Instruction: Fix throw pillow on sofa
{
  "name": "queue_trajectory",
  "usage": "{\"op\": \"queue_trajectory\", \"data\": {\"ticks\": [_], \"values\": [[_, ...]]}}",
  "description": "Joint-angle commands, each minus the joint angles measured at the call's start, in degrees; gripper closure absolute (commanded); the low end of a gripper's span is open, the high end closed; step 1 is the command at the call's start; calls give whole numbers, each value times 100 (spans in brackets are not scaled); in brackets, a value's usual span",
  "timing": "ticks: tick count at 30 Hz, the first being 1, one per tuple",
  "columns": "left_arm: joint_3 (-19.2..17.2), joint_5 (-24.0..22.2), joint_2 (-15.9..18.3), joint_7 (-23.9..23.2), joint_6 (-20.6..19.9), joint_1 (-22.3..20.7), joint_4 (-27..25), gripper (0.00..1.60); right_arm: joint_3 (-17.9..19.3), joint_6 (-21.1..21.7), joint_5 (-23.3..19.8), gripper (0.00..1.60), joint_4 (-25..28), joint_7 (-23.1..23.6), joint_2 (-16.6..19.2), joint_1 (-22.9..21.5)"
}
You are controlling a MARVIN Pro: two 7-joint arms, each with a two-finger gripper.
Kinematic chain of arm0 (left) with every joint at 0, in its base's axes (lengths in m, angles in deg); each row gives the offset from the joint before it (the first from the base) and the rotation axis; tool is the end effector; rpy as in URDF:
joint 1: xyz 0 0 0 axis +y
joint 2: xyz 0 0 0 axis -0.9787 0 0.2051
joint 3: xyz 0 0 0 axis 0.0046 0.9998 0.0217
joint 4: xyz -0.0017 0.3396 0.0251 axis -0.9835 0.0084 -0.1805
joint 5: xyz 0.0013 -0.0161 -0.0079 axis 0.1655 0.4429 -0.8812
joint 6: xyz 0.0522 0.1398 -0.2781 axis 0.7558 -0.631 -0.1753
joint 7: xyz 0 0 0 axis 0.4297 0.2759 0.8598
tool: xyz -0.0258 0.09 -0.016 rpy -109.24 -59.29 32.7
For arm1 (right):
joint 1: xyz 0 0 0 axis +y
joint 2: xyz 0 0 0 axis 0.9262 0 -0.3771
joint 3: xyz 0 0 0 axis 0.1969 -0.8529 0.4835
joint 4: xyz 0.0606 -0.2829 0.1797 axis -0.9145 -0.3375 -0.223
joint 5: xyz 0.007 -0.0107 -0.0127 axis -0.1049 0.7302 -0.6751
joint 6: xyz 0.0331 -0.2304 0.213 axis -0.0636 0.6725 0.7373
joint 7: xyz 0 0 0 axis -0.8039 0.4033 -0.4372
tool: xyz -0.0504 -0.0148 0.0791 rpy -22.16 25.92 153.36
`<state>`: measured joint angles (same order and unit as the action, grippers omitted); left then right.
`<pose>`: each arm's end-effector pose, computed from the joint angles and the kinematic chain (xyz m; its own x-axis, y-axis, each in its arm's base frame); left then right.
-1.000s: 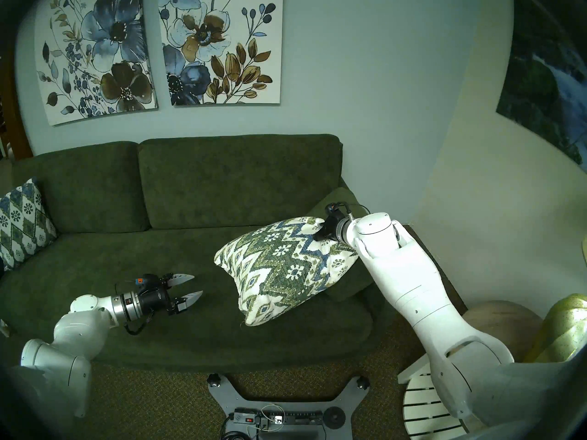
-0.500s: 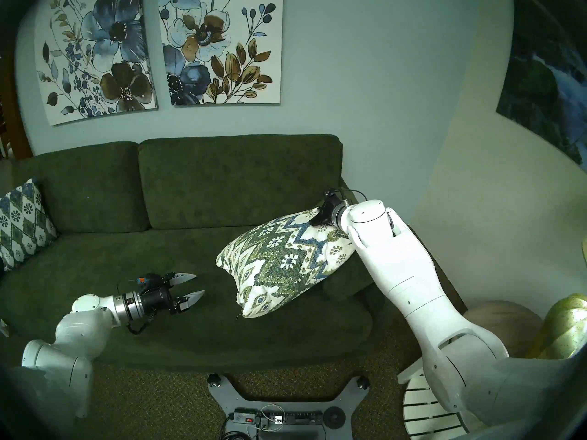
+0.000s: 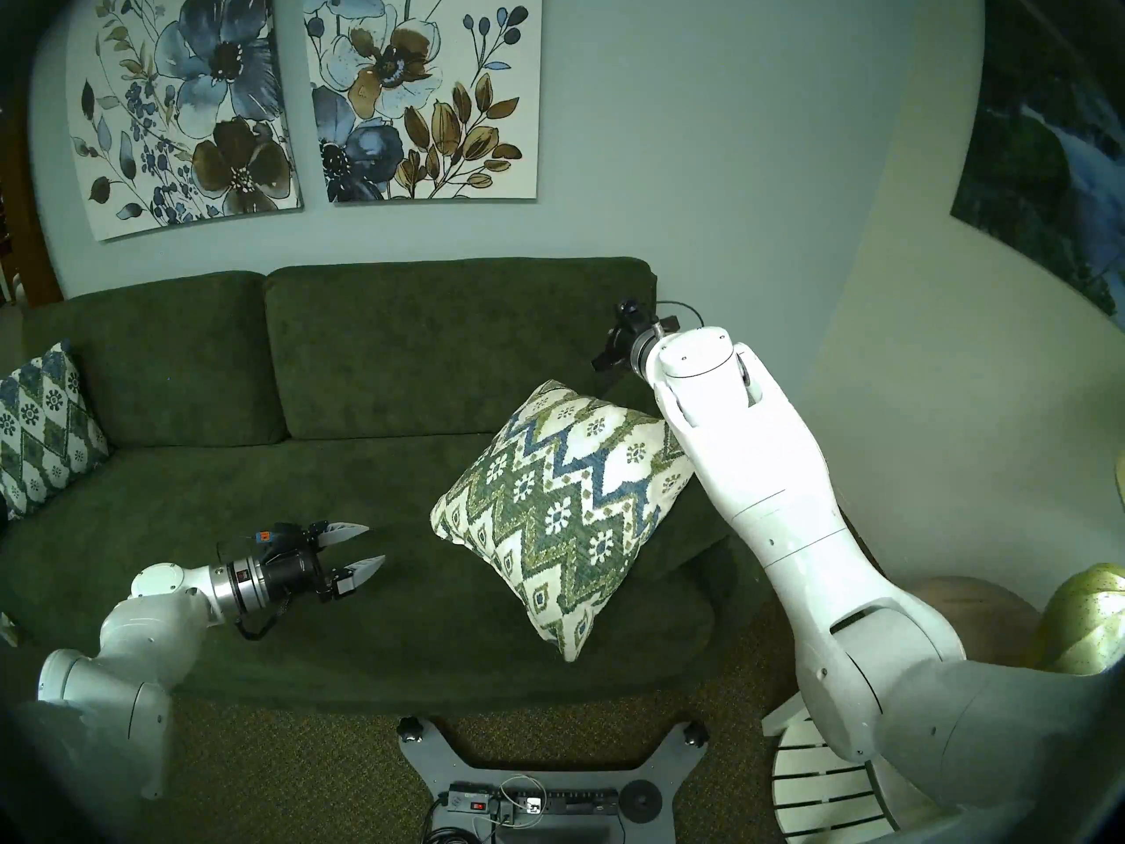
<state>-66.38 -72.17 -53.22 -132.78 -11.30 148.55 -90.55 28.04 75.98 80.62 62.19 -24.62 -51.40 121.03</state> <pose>0.3614 0.2921 -0.4614 0.2657 -0.0693 0.9616 -0.7500 -0.6416 0.1610 0.5940 0.0821 -0.2015 0.1361 0.4855 0.8636 0.2935 -0.8523 0.4329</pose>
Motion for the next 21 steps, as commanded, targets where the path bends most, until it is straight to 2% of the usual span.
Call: {"op": "queue_trajectory", "data": {"ticks": [1, 5, 9, 12, 14, 21], "values": [[16, -8, 18, -157, 30, -268, 259, 0, -119, -6, 113, 160, -408, 65, -126, -589], [72, 38, 14, -232, 116, -495, 587, 0, -56, 211, -5, 160, -206, 291, 54, -348], [103, 44, 36, -156, 42, -516, 581, 0, 43, 432, -33, 160, 354, 409, 327, 111], [122, 41, 39, -92, -5, -535, 581, 0, 106, 471, -60, 160, 417, 454, 400, 187], [154, 26, 50, -59, -72, -588, 581, 0, 170, 596, -118, 160, 753, 578, 539, 383], [197, 7, 30, -80, -126, -636, 553, 0, 226, 766, -279, 160, 1181, 847, 676, 724]]}}
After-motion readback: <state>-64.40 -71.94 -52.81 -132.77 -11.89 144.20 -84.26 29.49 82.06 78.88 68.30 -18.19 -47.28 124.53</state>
